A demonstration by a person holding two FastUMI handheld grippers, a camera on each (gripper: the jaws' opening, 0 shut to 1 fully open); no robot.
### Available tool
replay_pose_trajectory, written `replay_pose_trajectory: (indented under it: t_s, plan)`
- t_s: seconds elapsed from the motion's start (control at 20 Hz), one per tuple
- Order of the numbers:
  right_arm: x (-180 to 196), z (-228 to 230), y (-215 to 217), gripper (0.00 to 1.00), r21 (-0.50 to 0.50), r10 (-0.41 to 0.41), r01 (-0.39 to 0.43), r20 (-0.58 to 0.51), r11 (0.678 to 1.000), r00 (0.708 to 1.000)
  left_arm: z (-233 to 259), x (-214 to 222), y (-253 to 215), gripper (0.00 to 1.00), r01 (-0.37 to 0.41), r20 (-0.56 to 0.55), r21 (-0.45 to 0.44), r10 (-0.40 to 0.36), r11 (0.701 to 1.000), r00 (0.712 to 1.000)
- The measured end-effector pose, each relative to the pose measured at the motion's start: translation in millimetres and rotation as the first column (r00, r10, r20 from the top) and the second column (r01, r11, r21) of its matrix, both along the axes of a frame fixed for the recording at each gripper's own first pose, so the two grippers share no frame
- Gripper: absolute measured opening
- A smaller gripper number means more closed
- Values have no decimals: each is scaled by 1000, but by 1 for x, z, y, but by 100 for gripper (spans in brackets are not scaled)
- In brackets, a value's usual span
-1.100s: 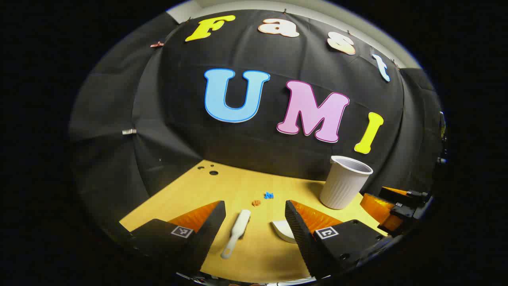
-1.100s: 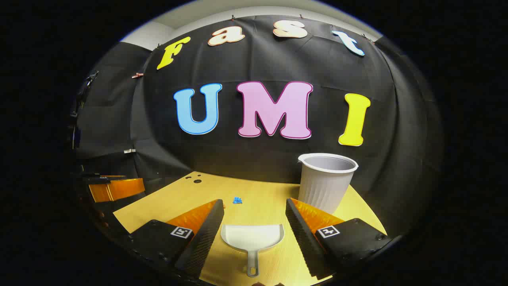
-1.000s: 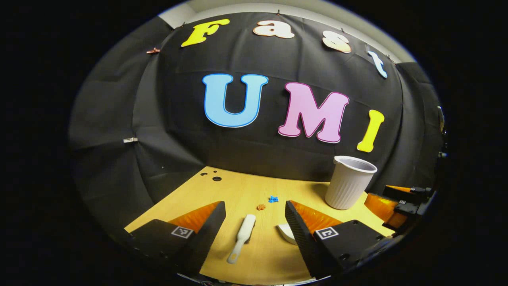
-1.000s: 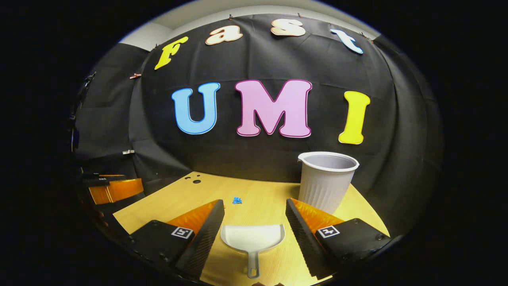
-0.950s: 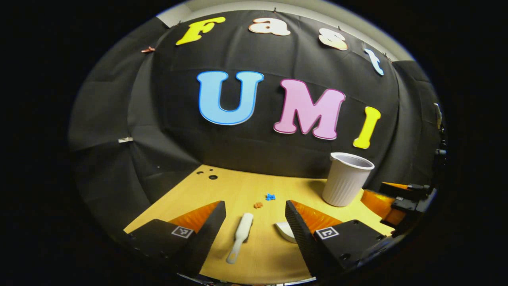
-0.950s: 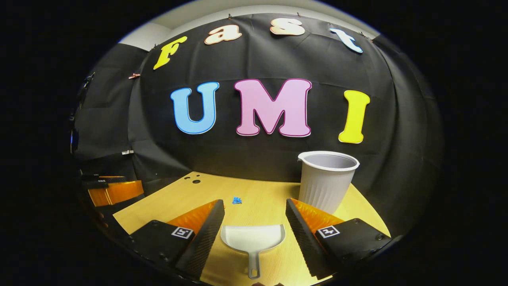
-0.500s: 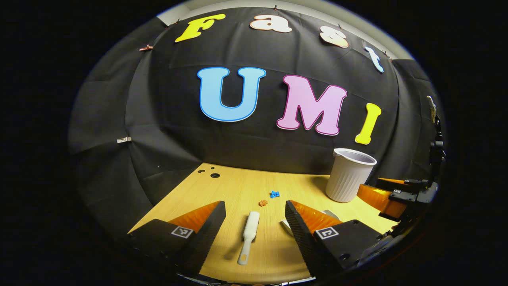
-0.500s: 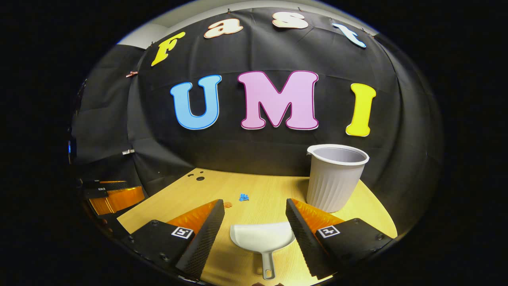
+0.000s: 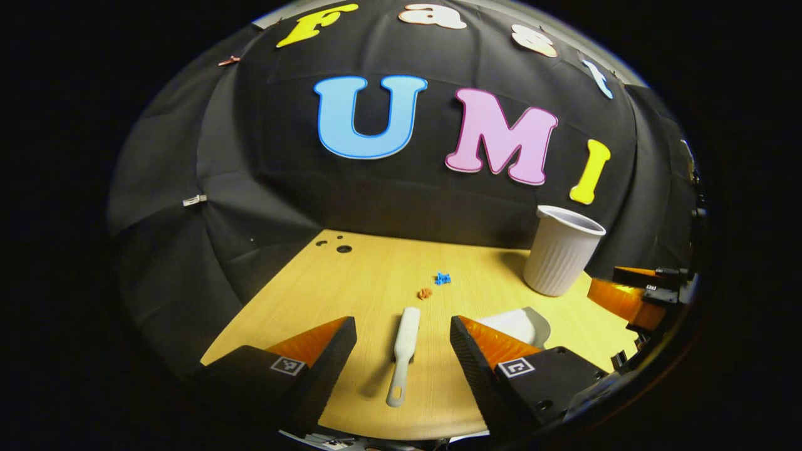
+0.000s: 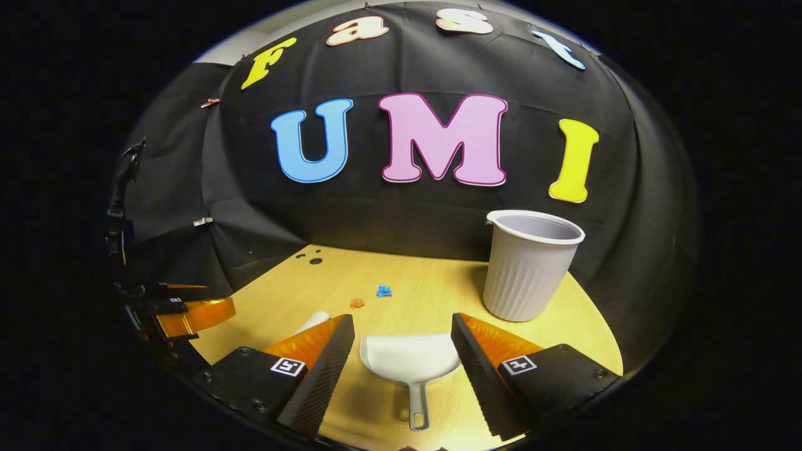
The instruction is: Pick up the small broom and dustpan from the desktop, sweep the trash into the dustpan with the broom, and then empty the trash into the garbage bin.
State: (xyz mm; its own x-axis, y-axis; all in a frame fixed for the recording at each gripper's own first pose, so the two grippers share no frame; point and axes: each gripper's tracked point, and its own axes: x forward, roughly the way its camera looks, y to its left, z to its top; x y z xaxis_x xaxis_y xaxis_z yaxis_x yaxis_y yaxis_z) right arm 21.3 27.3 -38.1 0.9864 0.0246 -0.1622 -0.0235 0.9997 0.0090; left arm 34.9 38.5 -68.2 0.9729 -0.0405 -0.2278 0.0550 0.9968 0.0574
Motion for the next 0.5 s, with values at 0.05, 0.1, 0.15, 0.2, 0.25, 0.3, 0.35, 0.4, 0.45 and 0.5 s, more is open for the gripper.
replay_pose_trajectory:
  t_s: [0.05, 0.1, 0.15, 0.2, 0.25, 0.3, 0.35, 0.4, 0.45, 0.5]
  plan:
    - [1, -4, 1, 97, -5, 5, -5, -11, 1000, 1000, -10, 4, 1, 96, 7, -35, 9, -6, 1000, 999]
    - [2, -8, 2, 97, -9, 11, -11, -24, 1000, 1000, -20, 9, 2, 96, 7, -77, 20, -6, 1000, 997]
    - [2, -12, 3, 97, -12, 18, -19, -36, 1000, 999, -32, 14, 1, 96, 12, -120, 23, -9, 1000, 993]
    - [2, -15, 4, 97, -13, 26, -26, -49, 1000, 998, -42, 21, 1, 96, 17, -158, 23, -13, 1000, 987]
    - [4, -19, 5, 97, -13, 33, -34, -60, 999, 998, -53, 26, 2, 96, 20, -201, 24, -15, 999, 980]
    - [5, -24, 5, 97, -13, 39, -40, -71, 999, 997, -67, 31, 6, 96, 11, -248, 33, -3, 999, 969]
    - [7, -29, 4, 97, -13, 45, -46, -84, 999, 995, -83, 35, 10, 96, 2, -297, 44, 12, 999, 955]
    - [9, -35, 4, 97, -13, 48, -50, -96, 999, 994, -97, 40, 11, 96, 1, -336, 45, 14, 999, 942]
    - [11, -41, 2, 97, -12, 49, -51, -113, 999, 992, -110, 47, 10, 96, 3, -370, 37, 11, 999, 929]
    - [13, -48, 0, 97, -7, 49, -50, -130, 999, 990, -121, 52, 9, 96, 5, -404, 30, 7, 1000, 915]
